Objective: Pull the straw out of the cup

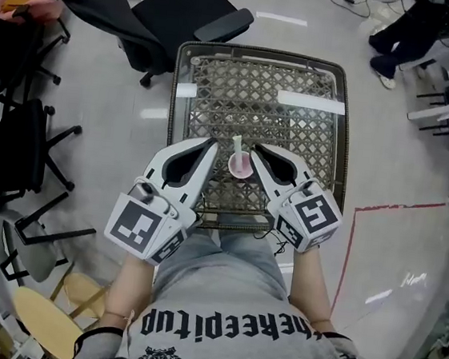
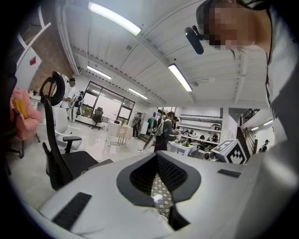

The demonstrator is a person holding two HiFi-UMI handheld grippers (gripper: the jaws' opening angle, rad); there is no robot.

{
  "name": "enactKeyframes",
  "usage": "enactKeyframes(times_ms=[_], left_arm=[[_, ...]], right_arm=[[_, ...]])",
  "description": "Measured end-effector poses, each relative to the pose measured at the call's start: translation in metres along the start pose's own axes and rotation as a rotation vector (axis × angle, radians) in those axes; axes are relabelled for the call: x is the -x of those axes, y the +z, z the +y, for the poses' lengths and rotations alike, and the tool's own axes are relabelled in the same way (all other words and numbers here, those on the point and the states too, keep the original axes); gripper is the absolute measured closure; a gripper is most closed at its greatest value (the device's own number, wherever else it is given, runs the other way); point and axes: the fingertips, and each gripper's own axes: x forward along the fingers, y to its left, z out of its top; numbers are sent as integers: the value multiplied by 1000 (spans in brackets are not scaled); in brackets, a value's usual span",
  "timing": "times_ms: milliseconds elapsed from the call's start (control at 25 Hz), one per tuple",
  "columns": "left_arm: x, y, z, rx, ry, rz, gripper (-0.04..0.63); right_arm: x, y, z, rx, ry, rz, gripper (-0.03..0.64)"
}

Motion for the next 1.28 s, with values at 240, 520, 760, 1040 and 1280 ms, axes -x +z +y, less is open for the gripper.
enactKeyframes(times_ms=[240,520,760,1040,1280], left_arm=[[0,-5,9,18,53,6,569],[-2,-14,13,30,105,23,569],[-1,-19,19,47,141,30,569],[0,-25,26,68,170,41,569],[2,-34,31,76,195,55,568]], right_arm=[[-13,-19,-7,-15,35,59,548],[-27,-44,-15,-16,79,132,537],[-38,-60,-19,-24,106,182,528],[-49,-84,-24,-38,124,250,509],[-59,-109,-27,-55,137,299,492]])
